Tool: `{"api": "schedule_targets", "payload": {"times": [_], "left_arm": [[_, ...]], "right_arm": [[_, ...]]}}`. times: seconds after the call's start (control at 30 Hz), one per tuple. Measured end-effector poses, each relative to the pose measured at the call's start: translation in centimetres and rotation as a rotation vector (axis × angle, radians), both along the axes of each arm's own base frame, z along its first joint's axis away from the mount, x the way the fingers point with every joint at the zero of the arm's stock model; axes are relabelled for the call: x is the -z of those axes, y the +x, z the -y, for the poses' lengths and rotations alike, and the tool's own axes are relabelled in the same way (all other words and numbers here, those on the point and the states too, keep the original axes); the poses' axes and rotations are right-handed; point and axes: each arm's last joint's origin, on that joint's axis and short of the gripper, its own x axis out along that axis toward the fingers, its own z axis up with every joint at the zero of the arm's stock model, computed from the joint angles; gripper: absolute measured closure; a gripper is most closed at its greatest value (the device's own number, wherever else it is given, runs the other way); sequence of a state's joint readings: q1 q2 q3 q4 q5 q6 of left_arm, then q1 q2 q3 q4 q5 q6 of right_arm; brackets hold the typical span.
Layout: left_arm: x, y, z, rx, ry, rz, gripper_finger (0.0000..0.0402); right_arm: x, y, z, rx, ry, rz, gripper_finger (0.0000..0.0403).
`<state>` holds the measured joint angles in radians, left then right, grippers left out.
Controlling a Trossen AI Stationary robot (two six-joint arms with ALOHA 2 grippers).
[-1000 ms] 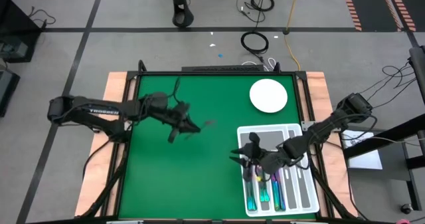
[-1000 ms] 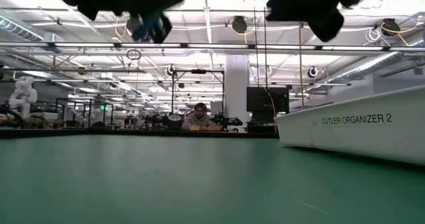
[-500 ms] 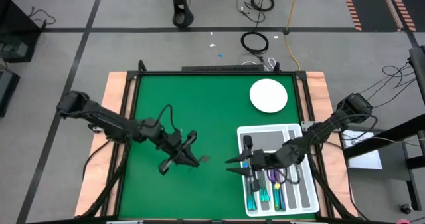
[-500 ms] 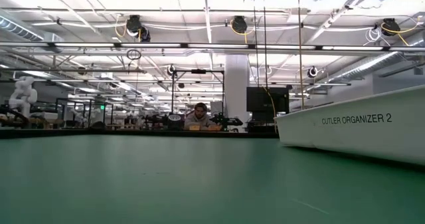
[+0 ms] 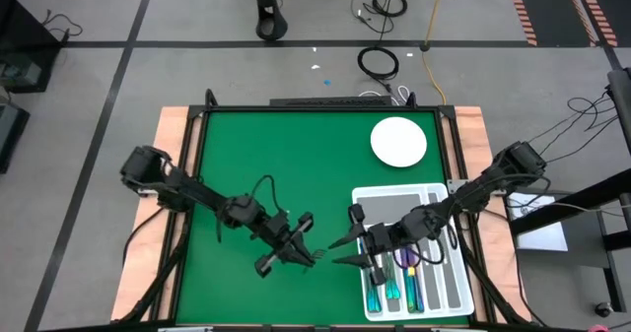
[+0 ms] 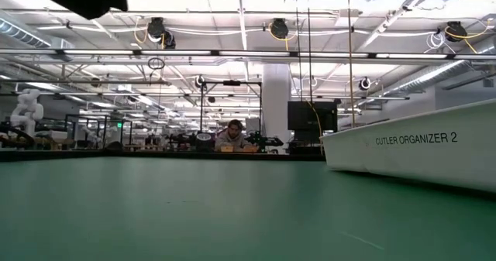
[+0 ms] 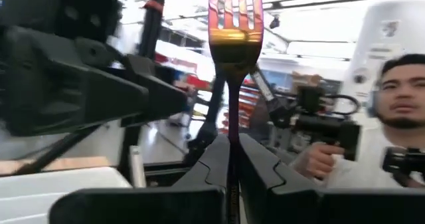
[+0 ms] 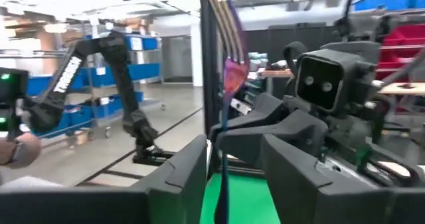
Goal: Sort silverware
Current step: Put the fork into the utensil organizer
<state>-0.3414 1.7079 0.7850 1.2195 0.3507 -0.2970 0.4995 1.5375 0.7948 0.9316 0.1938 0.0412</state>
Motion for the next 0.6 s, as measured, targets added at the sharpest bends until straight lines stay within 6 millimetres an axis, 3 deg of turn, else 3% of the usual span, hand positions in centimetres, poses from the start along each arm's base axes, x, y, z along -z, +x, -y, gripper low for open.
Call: {"api": "schedule_targets", "payload": {"times": [0.33,0.6], "left_arm": [[-1.2,0.8,0.6,0.100,0.006,0.048,0.0384],[-1.1,1.0,0.5,0.025,0.016,0.046,0.0384]], "right_arm": [[-0.5,-0.1,-0.1,-0.143,-0.002,0.055,0.0203],[-0.6,-0.1,0.0,-0.127,-0.029,0.076,0.0195]]}}
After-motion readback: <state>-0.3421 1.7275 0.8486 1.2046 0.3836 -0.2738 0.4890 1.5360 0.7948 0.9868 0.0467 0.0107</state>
